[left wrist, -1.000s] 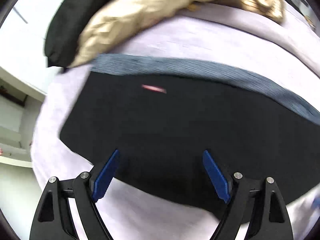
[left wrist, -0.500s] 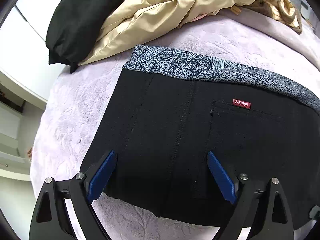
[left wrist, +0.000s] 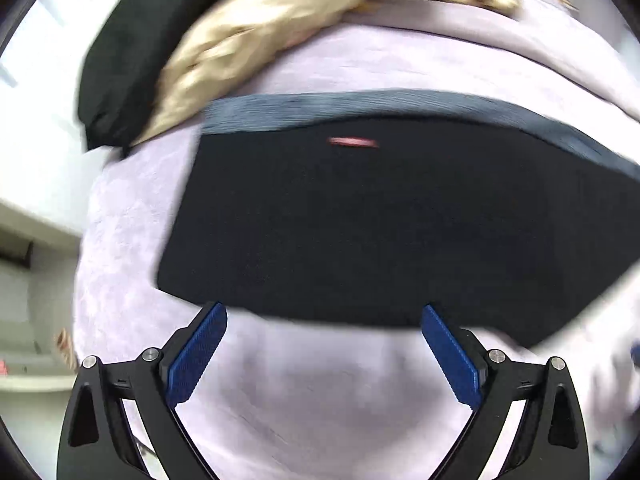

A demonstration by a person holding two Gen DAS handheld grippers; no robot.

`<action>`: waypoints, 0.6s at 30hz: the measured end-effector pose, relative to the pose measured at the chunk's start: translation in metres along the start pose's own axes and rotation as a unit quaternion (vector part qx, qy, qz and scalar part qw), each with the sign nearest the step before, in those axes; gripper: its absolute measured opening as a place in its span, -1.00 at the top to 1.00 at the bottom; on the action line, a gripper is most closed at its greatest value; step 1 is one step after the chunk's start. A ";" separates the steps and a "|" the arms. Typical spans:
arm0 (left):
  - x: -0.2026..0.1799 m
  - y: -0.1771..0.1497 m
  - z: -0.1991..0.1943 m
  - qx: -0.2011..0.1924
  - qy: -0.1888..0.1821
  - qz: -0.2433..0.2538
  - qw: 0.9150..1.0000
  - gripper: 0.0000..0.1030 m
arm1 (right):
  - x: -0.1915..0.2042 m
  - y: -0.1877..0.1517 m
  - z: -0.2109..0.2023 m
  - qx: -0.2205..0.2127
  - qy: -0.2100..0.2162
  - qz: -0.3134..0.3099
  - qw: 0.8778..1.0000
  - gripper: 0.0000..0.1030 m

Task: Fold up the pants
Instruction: 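Move the right gripper to the leg ends of the folded pants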

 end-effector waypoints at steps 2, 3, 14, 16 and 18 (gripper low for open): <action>-0.031 -0.011 -0.010 0.004 -0.022 0.027 0.999 -0.92 | -0.003 -0.005 -0.013 -0.016 -0.011 0.026 0.999 -0.27; -0.048 -0.017 -0.015 0.006 -0.033 0.044 0.998 -0.92 | -0.011 -0.009 -0.022 -0.025 -0.013 0.040 0.999 -0.32; -0.190 -0.027 -0.067 0.010 -0.080 0.126 0.989 -0.92 | -0.076 -0.017 -0.077 -0.066 -0.018 0.107 0.992 -0.41; -0.213 -0.026 -0.066 0.020 -0.064 0.127 0.990 -0.92 | -0.100 -0.012 -0.088 -0.068 -0.013 0.113 0.991 -0.41; -0.236 -0.022 -0.069 0.036 -0.052 0.119 0.991 -0.92 | -0.125 -0.005 -0.099 -0.065 -0.007 0.120 0.991 -0.41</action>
Point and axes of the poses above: each gripper's, at about its wrist camera, not at the fingertips, and z roughly the way its jaws point, x to its left, y to its top, the point moved 4 cm from there along z, roughly the way its jaws point, and after that the axes turned 9 degrees about x, right-handed, at the moved point
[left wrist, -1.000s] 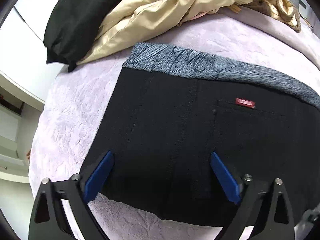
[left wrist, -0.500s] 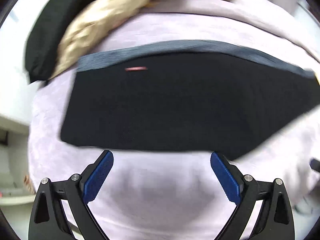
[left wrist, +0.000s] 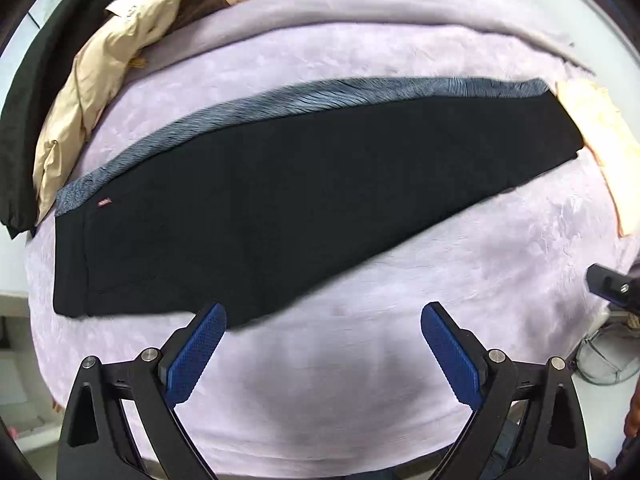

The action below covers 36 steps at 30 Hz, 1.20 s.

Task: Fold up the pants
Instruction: 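Move the right gripper to the leg ends of the folded pants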

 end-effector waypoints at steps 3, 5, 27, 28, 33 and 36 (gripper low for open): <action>-0.028 0.012 -0.004 0.005 0.000 -0.014 1.000 -0.92 | -0.030 0.023 -0.014 -0.003 0.000 0.002 1.000 -0.41; -0.049 0.013 -0.009 0.004 0.008 -0.019 1.000 -0.92 | -0.051 0.044 -0.024 -0.015 0.001 0.009 1.000 -0.41; -0.106 0.020 -0.022 0.030 0.053 -0.103 0.993 -0.92 | -0.170 0.192 -0.008 -0.045 0.082 0.135 0.986 0.56; -0.108 0.021 -0.023 0.028 0.053 -0.100 0.993 -0.92 | -0.170 0.189 -0.012 -0.041 0.080 0.132 0.987 0.49; -0.111 0.020 -0.018 0.035 0.043 -0.106 0.993 -0.92 | -0.163 0.169 -0.016 -0.013 0.098 0.108 0.989 0.32; -0.114 0.022 -0.012 0.043 0.041 -0.105 0.993 -0.92 | -0.156 0.160 -0.011 -0.003 0.099 0.095 0.990 0.17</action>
Point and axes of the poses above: each gripper's, at about its wrist camera, not at the fingertips, and z roughly the way its jaws point, x to its left, y to its top, the point moved 4 cm from there along z, roughly the way its jaws point, and after that the axes turned 9 degrees about x, right-handed, at the moved point
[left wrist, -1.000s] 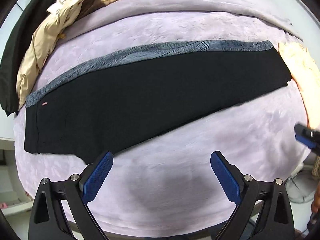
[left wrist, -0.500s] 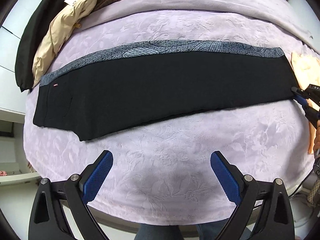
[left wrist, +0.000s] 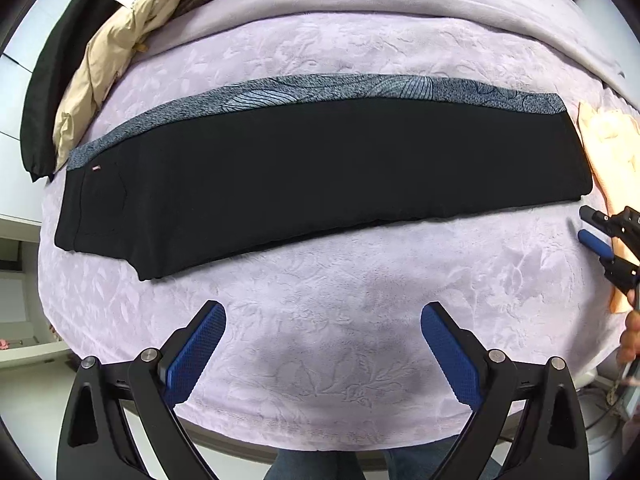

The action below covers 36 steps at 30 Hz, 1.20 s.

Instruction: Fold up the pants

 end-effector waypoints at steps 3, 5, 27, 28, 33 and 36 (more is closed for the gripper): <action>-0.007 0.002 0.004 0.004 0.001 0.008 1.000 -0.92 | 0.001 -0.005 0.004 0.007 0.020 0.003 1.000 0.17; -0.014 0.003 0.007 0.008 0.001 0.014 1.000 -0.92 | 0.003 -0.004 0.007 0.009 0.030 0.000 1.000 0.17; -0.034 0.084 0.009 -0.062 0.007 -0.010 0.998 -0.92 | 0.025 0.043 0.028 -0.035 0.122 -0.028 0.992 0.71; -0.032 0.097 0.011 -0.072 0.008 -0.018 0.997 -0.92 | 0.024 0.043 0.028 -0.033 0.128 -0.025 0.991 0.72; -0.041 0.157 0.055 -0.100 0.041 -0.035 0.993 -0.92 | 0.026 0.042 0.026 -0.034 0.134 -0.039 0.990 0.73; -0.056 0.176 0.094 -0.095 0.057 -0.025 0.994 -0.93 | 0.016 0.046 0.036 -0.024 0.127 -0.027 0.991 0.54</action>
Point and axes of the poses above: each gripper's, at about its wrist camera, not at the fingertips, and z roughly the way its jaws point, x to its left, y to its top, the point moved 4 cm from there along z, roughly the way its jaws point, and after that the axes turned 9 degrees about x, right-handed, at the moved point
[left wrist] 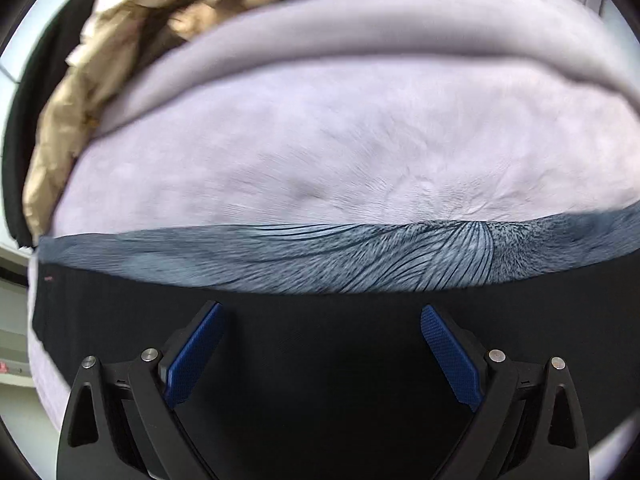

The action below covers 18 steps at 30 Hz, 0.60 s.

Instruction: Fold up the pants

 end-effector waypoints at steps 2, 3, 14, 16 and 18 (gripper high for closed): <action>-0.002 -0.001 0.004 -0.027 0.003 -0.002 1.000 -0.96 | -0.010 0.001 0.008 0.003 -0.002 0.014 1.000 0.43; -0.002 -0.002 0.004 -0.031 0.001 0.009 0.999 -0.96 | -0.013 0.002 0.009 0.001 0.005 0.021 1.000 0.43; 0.001 -0.038 -0.023 -0.017 -0.042 0.081 0.996 -0.96 | 0.088 -0.018 -0.022 -0.044 0.002 -0.105 0.994 0.74; -0.002 -0.042 -0.012 -0.014 -0.037 0.090 0.995 -0.96 | 0.120 -0.029 -0.015 -0.035 -0.023 -0.157 0.987 0.74; 0.008 -0.039 -0.013 0.007 -0.076 0.074 0.994 -0.96 | 0.148 -0.043 -0.008 -0.039 -0.052 -0.210 0.976 0.75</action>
Point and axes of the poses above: each gripper's, at about its wrist camera, not at the fingertips, and z roughly the way its jaws point, x to its left, y to its top, the point moved 4 cm from there along z, roughly the way its jaws point, and after that the axes turned 9 degrees about x, right-handed, at the moved point
